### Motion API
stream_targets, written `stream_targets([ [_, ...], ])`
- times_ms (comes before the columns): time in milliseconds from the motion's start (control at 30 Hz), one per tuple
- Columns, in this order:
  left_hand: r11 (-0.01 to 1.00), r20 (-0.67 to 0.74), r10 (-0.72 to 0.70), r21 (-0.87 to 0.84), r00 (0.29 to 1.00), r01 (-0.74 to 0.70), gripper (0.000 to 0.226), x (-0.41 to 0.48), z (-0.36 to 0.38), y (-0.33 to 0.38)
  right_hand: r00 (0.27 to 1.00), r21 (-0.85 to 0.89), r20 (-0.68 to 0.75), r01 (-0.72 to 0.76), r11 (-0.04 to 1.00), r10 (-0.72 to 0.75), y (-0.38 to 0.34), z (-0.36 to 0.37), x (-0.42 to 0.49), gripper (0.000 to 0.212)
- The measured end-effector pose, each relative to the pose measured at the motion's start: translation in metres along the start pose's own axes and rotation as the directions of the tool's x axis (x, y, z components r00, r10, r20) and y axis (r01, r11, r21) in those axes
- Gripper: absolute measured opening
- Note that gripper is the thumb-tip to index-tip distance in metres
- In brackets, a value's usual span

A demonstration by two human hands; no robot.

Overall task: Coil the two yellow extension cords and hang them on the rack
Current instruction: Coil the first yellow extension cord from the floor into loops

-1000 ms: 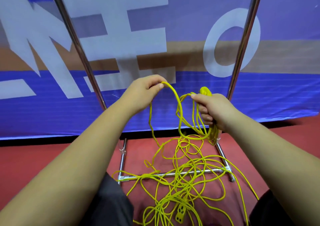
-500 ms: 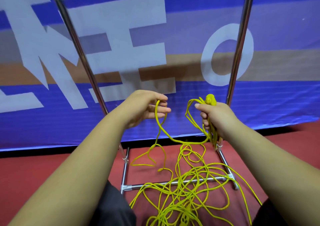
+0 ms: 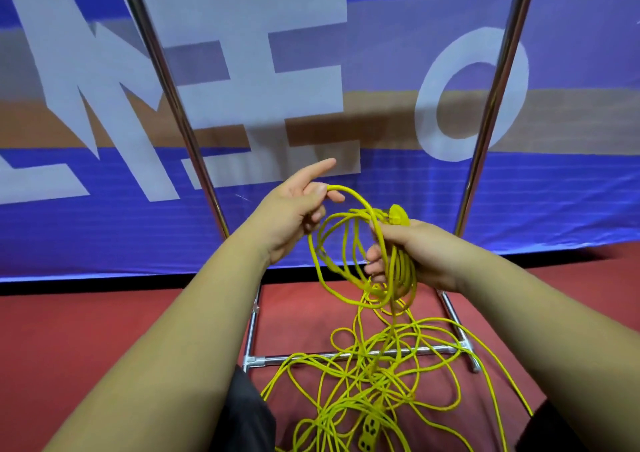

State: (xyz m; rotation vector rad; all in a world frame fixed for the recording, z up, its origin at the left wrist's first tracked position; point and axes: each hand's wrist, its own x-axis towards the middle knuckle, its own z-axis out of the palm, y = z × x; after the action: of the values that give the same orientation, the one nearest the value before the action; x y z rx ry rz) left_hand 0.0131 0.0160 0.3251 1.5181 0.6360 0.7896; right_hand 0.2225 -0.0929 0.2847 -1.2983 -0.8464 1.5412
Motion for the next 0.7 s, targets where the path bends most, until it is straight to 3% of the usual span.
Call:
stream_targets([
  [100, 0.997, -0.077, -0.048, 0.061, 0.996, 0.052, 0.039, 0.004, -0.013, -0.013, 0.999, -0.05, 0.039, -0.022, 0.999, 0.024, 0.0, 0.004, -0.006, 0.025],
  [167, 0.972, -0.078, -0.086, 0.212, 0.993, 0.101, 0.035, 0.004, -0.019, -0.017, 0.998, -0.008, 0.053, -0.019, 1.0, 0.02, -0.002, 0.008, -0.009, 0.031],
  [233, 0.898, -0.018, -0.119, 0.425, 0.993, 0.115, 0.033, 0.002, -0.018, -0.021, 0.999, 0.043, 0.036, -0.009, 0.999, 0.007, -0.005, 0.011, -0.011, 0.036],
  [333, 0.867, 0.088, -0.141, 0.493, 0.986, 0.08, 0.032, 0.002, -0.01, -0.028, 0.999, 0.119, -0.037, 0.011, 0.993, -0.007, -0.008, 0.013, -0.011, 0.039],
  [400, 0.836, 0.097, -0.116, 0.547, 0.989, 0.044, 0.043, 0.005, -0.005, -0.033, 0.998, 0.156, -0.07, 0.014, 0.988, -0.003, -0.012, 0.011, -0.012, 0.041],
  [533, 0.677, 0.096, -0.037, 0.735, 0.995, -0.046, 0.076, 0.012, 0.006, -0.051, 1.0, 0.154, -0.02, -0.003, 0.988, 0.007, -0.019, 0.007, -0.018, 0.044],
  [633, 0.716, 0.107, -0.066, 0.698, 0.992, -0.028, 0.093, 0.016, 0.011, -0.056, 0.998, 0.112, 0.054, 0.009, 0.994, -0.015, -0.02, 0.008, -0.023, 0.032],
  [700, 0.784, 0.12, -0.087, 0.62, 0.989, -0.007, 0.085, 0.017, 0.014, -0.057, 0.994, 0.099, 0.112, 0.007, 0.995, -0.018, -0.02, 0.008, -0.026, 0.026],
])
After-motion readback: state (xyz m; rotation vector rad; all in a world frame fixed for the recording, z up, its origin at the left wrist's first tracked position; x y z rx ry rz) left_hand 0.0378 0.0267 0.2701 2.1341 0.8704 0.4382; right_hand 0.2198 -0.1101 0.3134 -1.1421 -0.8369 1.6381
